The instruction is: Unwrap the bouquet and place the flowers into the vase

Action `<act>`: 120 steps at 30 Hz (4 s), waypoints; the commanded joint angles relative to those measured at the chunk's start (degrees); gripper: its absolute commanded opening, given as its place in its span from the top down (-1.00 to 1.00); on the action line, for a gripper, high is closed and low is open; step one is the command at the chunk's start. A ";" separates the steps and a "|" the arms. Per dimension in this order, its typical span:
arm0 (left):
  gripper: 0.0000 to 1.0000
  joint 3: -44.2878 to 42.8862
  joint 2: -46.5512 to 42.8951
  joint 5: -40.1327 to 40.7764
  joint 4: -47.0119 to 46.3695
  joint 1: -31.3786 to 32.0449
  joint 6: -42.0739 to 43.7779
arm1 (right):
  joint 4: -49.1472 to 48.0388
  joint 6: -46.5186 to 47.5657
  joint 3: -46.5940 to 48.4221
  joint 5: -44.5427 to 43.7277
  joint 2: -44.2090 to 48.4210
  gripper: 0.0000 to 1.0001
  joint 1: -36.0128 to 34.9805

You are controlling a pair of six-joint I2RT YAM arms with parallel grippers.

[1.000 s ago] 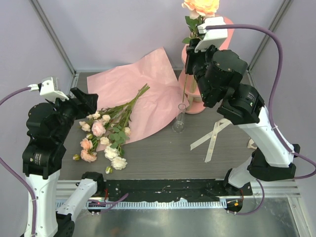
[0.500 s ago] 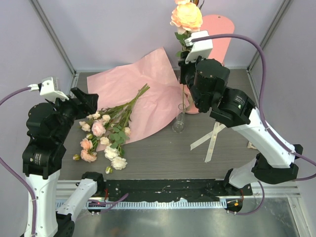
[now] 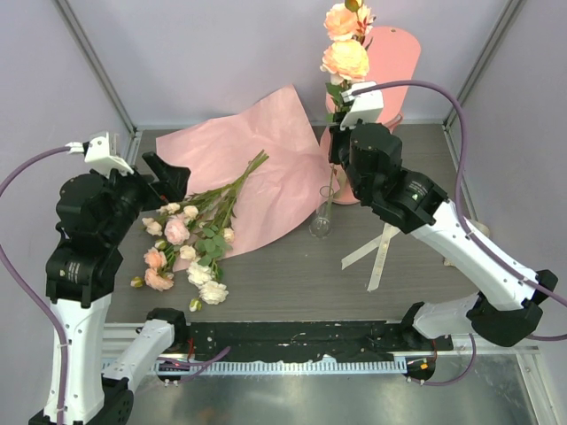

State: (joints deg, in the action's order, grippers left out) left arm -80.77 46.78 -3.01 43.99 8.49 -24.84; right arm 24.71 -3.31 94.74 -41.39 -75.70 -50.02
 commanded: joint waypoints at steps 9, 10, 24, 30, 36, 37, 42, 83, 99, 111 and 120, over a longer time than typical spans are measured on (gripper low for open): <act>-1.00 0.35 0.15 -3.15 -1.62 -0.05 0.67 | -14.95 -3.63 -14.91 4.29 6.35 0.99 3.08; -1.00 0.35 0.15 -3.15 -1.62 -0.05 0.58 | -16.08 -3.72 -15.72 4.47 6.62 0.99 3.17; -1.00 0.44 0.15 -3.41 -1.80 0.03 0.76 | -22.60 -5.39 -24.16 5.61 7.50 0.99 4.58; -1.00 0.62 0.15 -3.41 -1.80 -0.05 0.85 | -23.04 -5.57 -25.13 5.79 7.50 0.99 5.20; -0.99 0.79 -0.11 -3.59 -1.80 -0.05 0.85 | -23.22 -4.86 -24.17 5.53 5.74 0.93 5.63; -1.00 0.70 -0.03 -3.50 -1.71 -0.05 0.85 | -22.87 -4.51 -23.81 5.35 5.04 0.92 5.63; -0.99 0.79 -0.29 -3.59 -1.36 -0.05 1.11 | -22.16 -3.72 -22.32 5.44 3.90 0.87 5.63; -1.00 3.78 -0.38 -4.55 -2.33 -0.05 0.93 | -13.57 -2.57 -17.93 6.76 5.39 -0.38 5.63; -0.78 4.14 15.16 -13.43 5.55 -0.05 6.64 | -1.68 -0.30 -17.04 23.96 20.76 -0.62 5.64; 0.24 -4.91 47.94 -0.88 15.33 7.49 14.29 | -7.74 1.73 -23.01 63.00 19.19 -0.63 3.71; 0.14 -3.42 54.98 3.98 11.74 9.61 13.59 | -5.81 7.44 -26.09 54.75 18.84 -0.62 -3.33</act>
State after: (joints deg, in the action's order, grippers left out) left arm -83.37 101.58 -1.89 57.52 18.37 -11.51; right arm 21.12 1.08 68.86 15.66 -59.16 -51.44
